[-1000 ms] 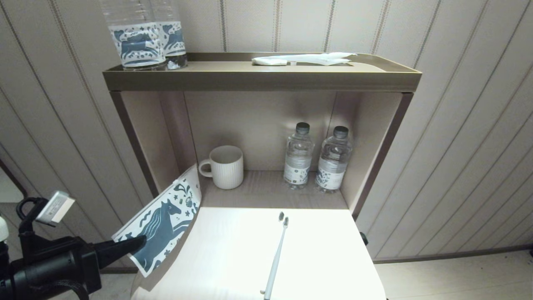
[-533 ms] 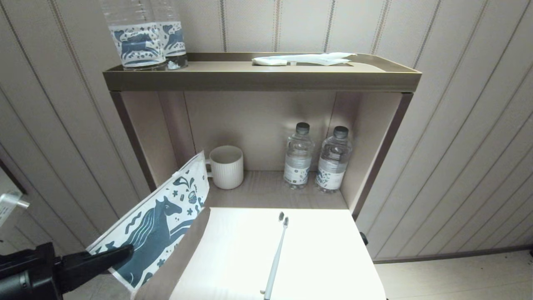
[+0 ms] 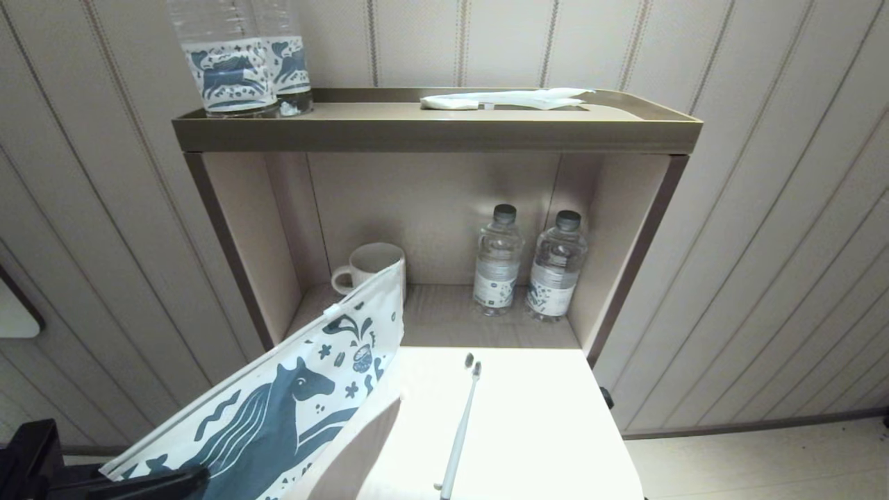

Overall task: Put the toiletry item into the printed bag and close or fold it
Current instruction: Hand it to the other hand

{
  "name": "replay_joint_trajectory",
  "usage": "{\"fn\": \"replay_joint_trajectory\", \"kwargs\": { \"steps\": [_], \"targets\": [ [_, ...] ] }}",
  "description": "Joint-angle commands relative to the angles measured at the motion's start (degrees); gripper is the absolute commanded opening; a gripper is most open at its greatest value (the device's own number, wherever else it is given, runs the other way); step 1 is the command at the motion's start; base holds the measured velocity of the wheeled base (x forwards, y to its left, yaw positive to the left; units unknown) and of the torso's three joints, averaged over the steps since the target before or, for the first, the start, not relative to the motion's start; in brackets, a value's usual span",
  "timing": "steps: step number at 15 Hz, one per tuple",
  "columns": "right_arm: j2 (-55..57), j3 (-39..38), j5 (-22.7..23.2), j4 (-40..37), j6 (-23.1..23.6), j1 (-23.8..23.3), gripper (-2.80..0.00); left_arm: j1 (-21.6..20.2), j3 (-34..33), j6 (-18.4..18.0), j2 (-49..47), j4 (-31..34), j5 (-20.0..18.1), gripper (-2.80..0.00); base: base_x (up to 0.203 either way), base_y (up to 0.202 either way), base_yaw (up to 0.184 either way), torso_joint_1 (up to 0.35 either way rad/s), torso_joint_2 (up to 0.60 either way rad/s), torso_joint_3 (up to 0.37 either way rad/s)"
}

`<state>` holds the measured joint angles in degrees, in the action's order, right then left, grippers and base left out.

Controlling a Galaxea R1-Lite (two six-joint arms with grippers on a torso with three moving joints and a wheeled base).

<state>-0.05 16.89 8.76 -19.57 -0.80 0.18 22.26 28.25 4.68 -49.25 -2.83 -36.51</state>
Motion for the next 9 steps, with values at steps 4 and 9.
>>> {"fn": "replay_joint_trajectory", "kwargs": {
  "steps": [4,9],
  "targets": [
    [11.7,20.2,10.1,-12.8,-1.1,0.4,-2.8,9.5,7.0,-2.0,-9.6,0.2,-0.3,-2.8,0.0,0.0,0.0,0.0,0.0,0.0],
    [27.6,32.7,16.5,-14.6,-0.9,19.1,0.0,21.3,13.8,-5.8,-15.0,3.1,-0.3,-2.8,0.0,0.0,0.0,0.0,0.0,0.0]
  ]
}}
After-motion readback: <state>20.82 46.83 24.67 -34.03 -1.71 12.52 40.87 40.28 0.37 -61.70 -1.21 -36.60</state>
